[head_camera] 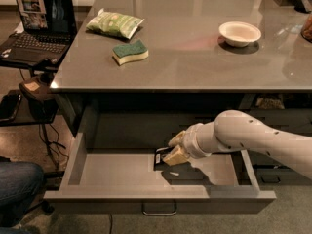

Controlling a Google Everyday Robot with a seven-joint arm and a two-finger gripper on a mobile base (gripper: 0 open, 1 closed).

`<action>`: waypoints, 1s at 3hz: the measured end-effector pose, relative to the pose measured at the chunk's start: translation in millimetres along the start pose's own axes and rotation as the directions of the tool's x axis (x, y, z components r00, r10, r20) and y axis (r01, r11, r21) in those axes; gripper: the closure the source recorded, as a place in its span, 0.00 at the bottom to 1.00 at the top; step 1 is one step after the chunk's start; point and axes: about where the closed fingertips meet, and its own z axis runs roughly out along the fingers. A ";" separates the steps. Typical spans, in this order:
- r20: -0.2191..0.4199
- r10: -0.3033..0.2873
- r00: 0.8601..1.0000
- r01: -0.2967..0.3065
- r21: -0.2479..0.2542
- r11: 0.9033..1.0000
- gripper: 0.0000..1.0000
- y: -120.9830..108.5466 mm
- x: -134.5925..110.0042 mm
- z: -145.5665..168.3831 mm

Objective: Place rxbar chocolate into top drawer

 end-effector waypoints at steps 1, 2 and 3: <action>0.000 0.000 1.000 0.000 0.000 1.000 0.58 0.0 0.0 0.0; 0.000 0.000 1.000 0.000 0.000 1.000 0.35 0.0 0.0 0.0; 0.000 0.000 1.000 0.000 0.000 1.000 0.11 0.0 0.0 0.0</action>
Offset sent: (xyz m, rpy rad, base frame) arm 0.0000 0.0000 0.0000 0.0000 0.0000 0.0000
